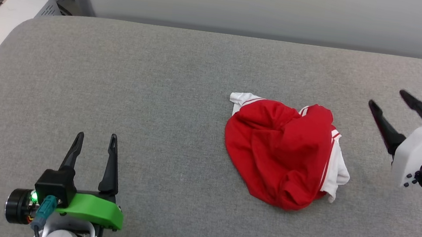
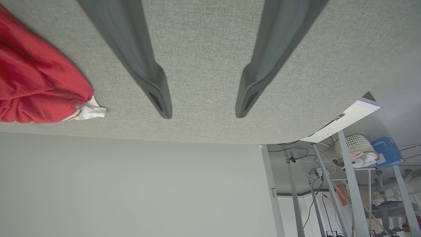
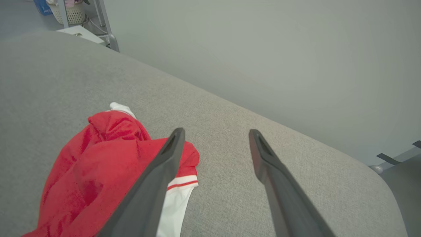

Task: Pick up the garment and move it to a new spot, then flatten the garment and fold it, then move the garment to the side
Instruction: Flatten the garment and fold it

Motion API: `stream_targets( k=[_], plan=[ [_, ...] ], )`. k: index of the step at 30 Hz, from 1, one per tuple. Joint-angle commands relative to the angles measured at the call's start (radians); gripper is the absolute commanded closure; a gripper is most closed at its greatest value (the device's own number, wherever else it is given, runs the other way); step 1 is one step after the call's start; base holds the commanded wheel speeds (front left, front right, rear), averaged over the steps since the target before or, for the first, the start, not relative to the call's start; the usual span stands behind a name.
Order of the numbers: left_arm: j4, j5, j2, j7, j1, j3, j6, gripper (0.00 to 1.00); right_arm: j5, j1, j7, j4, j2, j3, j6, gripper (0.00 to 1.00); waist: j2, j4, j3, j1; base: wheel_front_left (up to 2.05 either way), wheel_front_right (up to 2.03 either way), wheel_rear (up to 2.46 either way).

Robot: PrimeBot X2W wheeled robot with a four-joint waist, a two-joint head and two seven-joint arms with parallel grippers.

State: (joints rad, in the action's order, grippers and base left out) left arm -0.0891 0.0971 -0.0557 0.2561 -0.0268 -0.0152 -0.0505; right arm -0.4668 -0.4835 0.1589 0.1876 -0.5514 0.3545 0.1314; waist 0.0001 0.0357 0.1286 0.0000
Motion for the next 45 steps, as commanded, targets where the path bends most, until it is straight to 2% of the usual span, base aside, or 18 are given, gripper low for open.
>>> stream_targets(
  k=[1, 6, 11, 16, 24, 27, 28, 29, 36, 45],
  plan=[
    [0.004, -0.004, 0.005, 0.006, -0.025, -0.005, -0.006, 0.00, -0.053, -0.029, 0.071, -0.003, -0.038, 0.052, -0.001, 0.00, -0.0001, 0.005, 0.028, 0.0000, 0.00, 0.00, 0.00],
    [0.011, -0.003, 0.005, 0.006, -0.052, -0.007, -0.009, 0.00, -0.208, -0.088, 0.334, -0.019, -0.138, 0.215, -0.001, 0.00, -0.0001, 0.010, 0.072, 0.0000, 0.00, 0.00, 0.00],
    [0.016, 0.009, 0.005, 0.006, -0.079, 0.004, -0.007, 0.00, -0.304, -0.144, 0.500, -0.007, -0.165, 0.310, -0.001, 0.00, -0.0001, 0.018, 0.122, 0.0000, 0.00, 0.00, 0.00],
    [0.018, 0.021, 0.005, 0.006, -0.107, 0.021, 0.000, 0.00, -0.303, -0.183, 0.513, 0.058, -0.148, 0.379, -0.001, 0.00, -0.0001, 0.031, 0.170, 0.0000, 0.00, 0.00, 0.00],
    [0.015, 0.028, 0.005, 0.006, -0.130, 0.032, 0.011, 0.00, -0.308, -0.170, 0.465, 0.194, -0.108, 0.529, -0.001, 0.00, -0.0001, 0.039, 0.206, 0.0000, 0.00, 0.00, 0.00],
    [0.010, 0.028, 0.005, 0.006, -0.128, 0.029, 0.014, 0.00, -0.313, -0.173, 0.411, 0.211, -0.103, 0.578, -0.001, 0.00, -0.0001, 0.029, 0.199, 0.0000, 0.00, 0.00, 0.00],
    [0.007, 0.028, 0.005, 0.006, -0.127, 0.027, 0.015, 0.00, -0.313, -0.178, 0.386, 0.209, -0.103, 0.587, -0.001, 0.38, -0.0001, 0.025, 0.195, 0.0000, 0.00, 0.00, 0.00],
    [0.004, 0.028, 0.005, 0.006, -0.127, 0.026, 0.015, 0.00, -0.315, -0.187, 0.353, 0.208, -0.106, 0.591, -0.001, 1.00, -0.0001, 0.021, 0.189, 0.0000, 0.00, 0.00, 0.00],
    [-0.004, 0.023, 0.005, 0.006, -0.107, 0.024, 0.012, 0.00, -0.332, -0.247, 0.161, 0.175, -0.189, 0.521, -0.001, 1.00, -0.0001, 0.000, 0.124, 0.0000, 0.00, 0.00, 0.00],
    [-0.006, 0.025, 0.005, 0.006, -0.052, 0.020, 0.017, 0.00, -0.384, -0.151, 0.136, 0.087, -0.373, 0.347, -0.001, 1.00, -0.0001, -0.020, 0.050, 0.0000, 0.00, 0.00, 0.00]
  ],
)
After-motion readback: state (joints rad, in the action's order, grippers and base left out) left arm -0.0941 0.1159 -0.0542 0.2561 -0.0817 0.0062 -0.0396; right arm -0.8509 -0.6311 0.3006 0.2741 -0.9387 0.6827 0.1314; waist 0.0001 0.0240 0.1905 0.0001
